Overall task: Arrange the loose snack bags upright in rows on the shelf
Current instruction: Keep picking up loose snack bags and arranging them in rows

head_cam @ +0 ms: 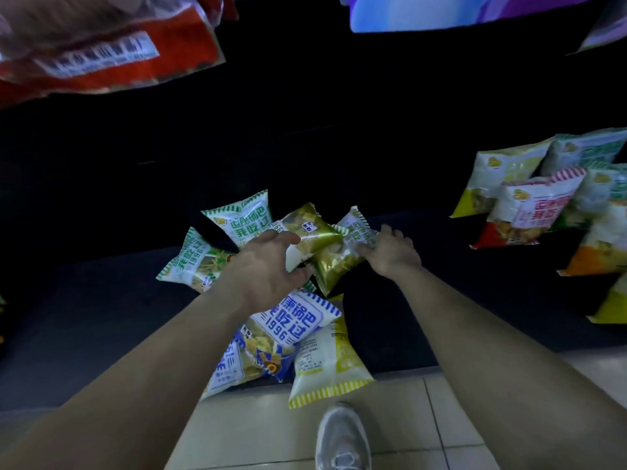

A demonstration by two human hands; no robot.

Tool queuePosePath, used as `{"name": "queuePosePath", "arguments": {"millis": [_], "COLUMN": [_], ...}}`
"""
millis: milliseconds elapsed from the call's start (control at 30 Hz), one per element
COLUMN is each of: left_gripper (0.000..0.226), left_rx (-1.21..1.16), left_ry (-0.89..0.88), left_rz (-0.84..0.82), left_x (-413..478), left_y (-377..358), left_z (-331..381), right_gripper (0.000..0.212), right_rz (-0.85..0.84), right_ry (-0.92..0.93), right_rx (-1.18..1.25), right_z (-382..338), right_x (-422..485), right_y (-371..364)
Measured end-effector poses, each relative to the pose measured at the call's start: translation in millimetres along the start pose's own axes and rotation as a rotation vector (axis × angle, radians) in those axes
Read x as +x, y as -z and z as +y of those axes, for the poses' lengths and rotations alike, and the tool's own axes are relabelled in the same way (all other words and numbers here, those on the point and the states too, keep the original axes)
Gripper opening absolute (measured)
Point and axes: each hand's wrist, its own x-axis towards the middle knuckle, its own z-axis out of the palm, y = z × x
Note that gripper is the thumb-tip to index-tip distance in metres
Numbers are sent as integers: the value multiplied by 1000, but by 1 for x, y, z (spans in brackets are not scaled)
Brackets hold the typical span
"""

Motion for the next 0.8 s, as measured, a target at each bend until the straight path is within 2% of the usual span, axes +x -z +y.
{"name": "queuePosePath", "arguments": {"millis": [67, 200, 233, 333, 433, 600, 800], "left_gripper": [65, 64, 64, 63, 62, 60, 67], "left_rx": [-7, -25, -29, -32, -34, -28, -84], "left_ry": [12, 9, 9, 7, -16, -75, -152], "left_rz": [-5, -3, 1, 5, 19, 65, 102], "left_x": [4, 6, 6, 7, 6, 1, -12], "left_y": [-3, -5, -5, -4, 0, 20, 38], "left_z": [-1, 1, 1, 2, 9, 41, 103], "right_gripper": [95, 124, 124, 100, 81, 85, 91], "right_rz": [3, -123, -135, -118, -21, 127, 167], "right_ry": [-52, -88, -79, -30, -14, 79, 176], "right_rx": [9, 160, 182, 199, 223, -49, -329], "right_z": [-3, -2, 2, 9, 19, 35, 61], "right_x": [14, 32, 38, 32, 12, -48, -151], "right_y": [-4, -3, -4, 5, 29, 98, 193]}}
